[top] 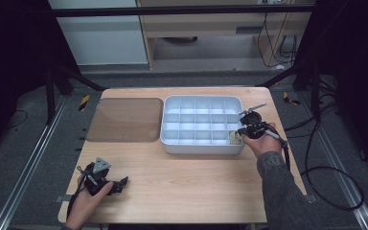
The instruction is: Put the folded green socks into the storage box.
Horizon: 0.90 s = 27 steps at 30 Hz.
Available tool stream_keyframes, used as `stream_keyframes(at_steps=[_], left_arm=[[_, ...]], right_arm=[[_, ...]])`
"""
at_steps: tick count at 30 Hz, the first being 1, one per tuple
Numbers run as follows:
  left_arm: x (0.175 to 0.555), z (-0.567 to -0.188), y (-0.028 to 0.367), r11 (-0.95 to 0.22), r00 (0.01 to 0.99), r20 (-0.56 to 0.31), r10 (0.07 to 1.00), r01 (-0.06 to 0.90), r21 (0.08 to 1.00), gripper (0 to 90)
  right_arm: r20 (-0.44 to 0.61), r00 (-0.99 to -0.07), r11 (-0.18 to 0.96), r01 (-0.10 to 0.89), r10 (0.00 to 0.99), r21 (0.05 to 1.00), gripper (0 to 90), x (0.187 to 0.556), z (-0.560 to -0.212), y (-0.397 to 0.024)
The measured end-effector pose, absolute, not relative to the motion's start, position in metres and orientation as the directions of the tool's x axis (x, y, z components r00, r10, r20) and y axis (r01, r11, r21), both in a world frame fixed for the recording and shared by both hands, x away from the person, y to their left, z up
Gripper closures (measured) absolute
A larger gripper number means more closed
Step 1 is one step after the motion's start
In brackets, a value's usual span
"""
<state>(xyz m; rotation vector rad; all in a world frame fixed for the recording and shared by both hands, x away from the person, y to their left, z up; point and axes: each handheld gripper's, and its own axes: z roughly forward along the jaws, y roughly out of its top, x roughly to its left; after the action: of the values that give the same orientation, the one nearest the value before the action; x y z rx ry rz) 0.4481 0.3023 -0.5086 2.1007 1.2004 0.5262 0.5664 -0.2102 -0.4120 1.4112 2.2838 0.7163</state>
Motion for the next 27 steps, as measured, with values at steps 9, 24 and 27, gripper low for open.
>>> stream_keyframes(at_steps=[9,24,27], left_arm=[[0.448,-0.509,0.302,-0.368,0.501,0.023,0.865,0.603,0.708,0.0],[0.449,-0.509,0.301,-0.365,0.5,0.02,0.866,0.602,0.711,0.0],[0.449,-0.509,0.301,-0.364,0.5,0.02,0.866,0.602,0.711,0.0]], right_arm=[[-0.046,-0.435,0.365,0.686,0.899,0.629,90.0,0.563,-0.408,-0.213],[-0.015,-0.428,0.318,0.647,0.904,0.693,90.0,0.555,-0.402,-0.221],[-0.008,-0.424,0.308,0.644,0.906,0.701,90.0,0.554,-0.404,-0.222]])
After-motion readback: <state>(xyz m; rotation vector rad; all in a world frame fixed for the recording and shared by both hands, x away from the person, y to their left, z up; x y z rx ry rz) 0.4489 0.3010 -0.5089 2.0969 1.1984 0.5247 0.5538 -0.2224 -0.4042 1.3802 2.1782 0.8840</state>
